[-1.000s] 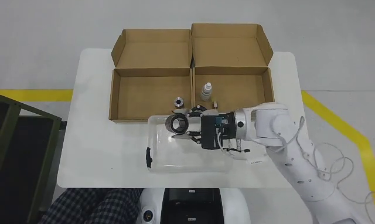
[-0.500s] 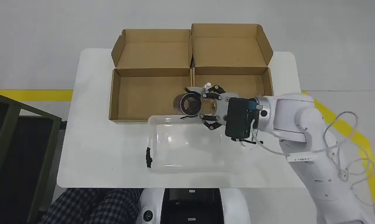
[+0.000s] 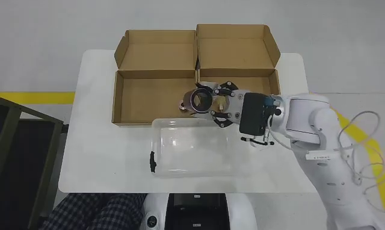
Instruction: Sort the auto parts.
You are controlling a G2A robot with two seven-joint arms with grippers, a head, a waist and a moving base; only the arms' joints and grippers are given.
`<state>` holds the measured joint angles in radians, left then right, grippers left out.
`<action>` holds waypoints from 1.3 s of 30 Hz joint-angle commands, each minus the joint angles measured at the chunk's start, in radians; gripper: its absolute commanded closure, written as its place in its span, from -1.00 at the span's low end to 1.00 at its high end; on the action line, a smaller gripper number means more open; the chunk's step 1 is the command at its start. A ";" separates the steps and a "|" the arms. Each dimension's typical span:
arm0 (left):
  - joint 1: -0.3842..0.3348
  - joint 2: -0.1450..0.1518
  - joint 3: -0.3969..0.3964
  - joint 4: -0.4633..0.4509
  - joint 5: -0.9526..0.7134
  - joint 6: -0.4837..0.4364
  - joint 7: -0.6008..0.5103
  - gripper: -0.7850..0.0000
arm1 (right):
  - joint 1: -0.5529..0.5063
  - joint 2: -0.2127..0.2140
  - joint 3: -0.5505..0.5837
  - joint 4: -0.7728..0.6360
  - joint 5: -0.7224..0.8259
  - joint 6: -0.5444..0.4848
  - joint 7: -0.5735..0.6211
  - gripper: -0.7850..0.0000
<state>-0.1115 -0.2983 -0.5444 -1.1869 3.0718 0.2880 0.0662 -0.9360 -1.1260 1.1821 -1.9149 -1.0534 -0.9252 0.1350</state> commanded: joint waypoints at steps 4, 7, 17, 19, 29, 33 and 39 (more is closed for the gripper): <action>0.000 0.000 0.000 0.000 0.000 0.000 0.000 -1.00 | 0.007 -0.003 -0.038 0.038 -0.005 0.006 0.019 1.00; 0.000 0.000 0.000 0.000 0.000 0.000 0.000 -1.00 | 0.024 -0.009 -0.079 0.081 -0.003 0.017 0.030 1.00; 0.000 0.000 0.000 0.000 0.000 0.000 0.000 -1.00 | 0.132 -0.050 -0.244 0.278 -0.007 0.092 0.053 1.00; 0.000 0.000 0.000 0.000 0.000 0.000 0.000 -1.00 | 0.153 -0.061 -0.273 0.325 0.002 0.107 0.046 1.00; 0.000 0.000 0.000 0.000 0.000 0.000 0.000 -1.00 | 0.276 -0.126 -0.422 0.506 -0.022 0.208 0.048 1.00; 0.000 0.000 0.000 0.000 0.000 0.000 0.000 -1.00 | 0.328 -0.161 -0.480 0.605 -0.004 0.244 0.039 1.00; 0.000 0.000 0.000 0.000 0.000 0.000 0.000 -1.00 | 0.395 -0.215 -0.551 0.735 0.010 0.280 0.023 1.00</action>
<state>-0.1115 -0.2983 -0.5444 -1.1869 3.0718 0.2880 0.0662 -0.5486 -1.3344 0.6389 -1.1972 -1.0440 -0.6509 0.1589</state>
